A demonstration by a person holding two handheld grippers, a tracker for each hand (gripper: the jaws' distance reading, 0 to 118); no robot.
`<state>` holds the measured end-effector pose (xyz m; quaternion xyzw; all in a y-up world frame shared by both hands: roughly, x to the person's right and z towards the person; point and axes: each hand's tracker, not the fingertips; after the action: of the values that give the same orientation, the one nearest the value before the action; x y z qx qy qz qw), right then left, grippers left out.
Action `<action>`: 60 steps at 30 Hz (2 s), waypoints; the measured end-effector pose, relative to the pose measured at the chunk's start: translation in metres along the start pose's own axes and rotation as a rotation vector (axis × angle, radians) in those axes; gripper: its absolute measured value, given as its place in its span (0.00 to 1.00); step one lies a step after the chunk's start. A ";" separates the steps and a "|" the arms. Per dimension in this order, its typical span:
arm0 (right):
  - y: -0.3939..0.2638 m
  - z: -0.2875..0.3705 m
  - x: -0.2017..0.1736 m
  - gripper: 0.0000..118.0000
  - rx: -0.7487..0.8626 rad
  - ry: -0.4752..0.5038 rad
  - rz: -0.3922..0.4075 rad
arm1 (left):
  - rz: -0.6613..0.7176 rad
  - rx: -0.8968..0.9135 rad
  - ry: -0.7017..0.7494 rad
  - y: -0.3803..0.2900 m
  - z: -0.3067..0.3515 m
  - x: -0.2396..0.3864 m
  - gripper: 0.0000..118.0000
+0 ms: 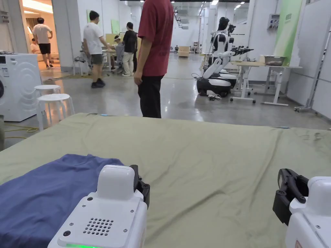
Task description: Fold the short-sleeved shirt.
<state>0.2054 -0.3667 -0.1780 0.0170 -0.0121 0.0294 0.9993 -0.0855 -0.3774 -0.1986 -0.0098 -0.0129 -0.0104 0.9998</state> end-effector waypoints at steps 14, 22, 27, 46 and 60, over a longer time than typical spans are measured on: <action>-0.025 -0.079 -0.150 0.05 -0.083 0.486 0.021 | -0.012 -0.134 0.465 -0.032 0.025 -0.150 0.00; -0.035 -0.116 -0.172 0.05 -0.114 0.554 0.028 | 0.000 -0.203 0.484 -0.049 -0.012 -0.176 0.00; -0.049 -0.141 -0.139 0.05 -0.188 0.529 0.014 | -0.027 -0.263 0.355 -0.052 -0.096 -0.177 0.00; -0.126 -0.219 -0.071 0.05 -0.458 0.451 -0.091 | -0.021 -0.865 0.201 -0.142 -0.461 -0.198 1.00; -0.124 -0.207 -0.051 0.05 -0.434 0.444 -0.132 | 0.081 -0.795 0.202 -0.097 -0.446 -0.187 0.04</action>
<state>0.1668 -0.4858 -0.3900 -0.2028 0.2014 -0.0358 0.9576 -0.2635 -0.4792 -0.6471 -0.3949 0.0906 0.0237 0.9139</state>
